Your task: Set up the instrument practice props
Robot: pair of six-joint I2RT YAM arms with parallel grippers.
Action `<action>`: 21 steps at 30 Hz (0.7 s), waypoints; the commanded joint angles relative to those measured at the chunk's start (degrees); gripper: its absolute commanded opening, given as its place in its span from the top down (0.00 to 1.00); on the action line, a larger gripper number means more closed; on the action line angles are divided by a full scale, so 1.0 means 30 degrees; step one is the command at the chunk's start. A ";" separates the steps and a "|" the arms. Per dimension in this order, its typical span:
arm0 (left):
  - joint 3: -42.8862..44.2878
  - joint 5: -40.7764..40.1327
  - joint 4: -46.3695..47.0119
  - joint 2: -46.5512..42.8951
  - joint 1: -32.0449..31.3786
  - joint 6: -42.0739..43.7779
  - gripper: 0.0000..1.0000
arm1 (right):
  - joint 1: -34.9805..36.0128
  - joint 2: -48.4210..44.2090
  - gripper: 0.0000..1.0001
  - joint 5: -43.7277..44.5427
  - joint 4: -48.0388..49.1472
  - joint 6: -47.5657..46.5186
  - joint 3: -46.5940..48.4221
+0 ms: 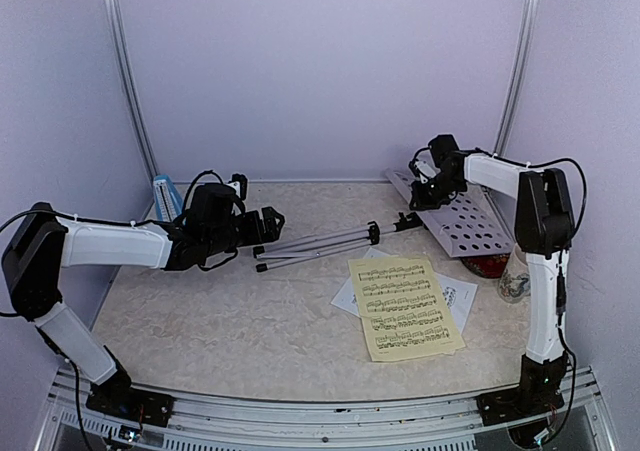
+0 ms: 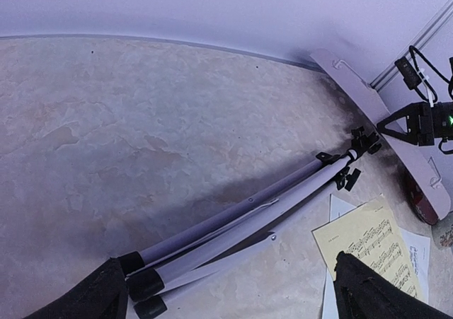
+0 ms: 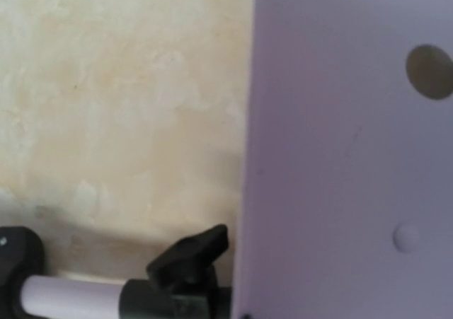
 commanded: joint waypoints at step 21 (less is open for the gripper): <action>0.0755 0.0130 -0.0099 -0.0773 0.0250 0.0419 0.01 | 0.2066 -0.3272 1.00 0.3147 0.0100 -0.1252 0.4060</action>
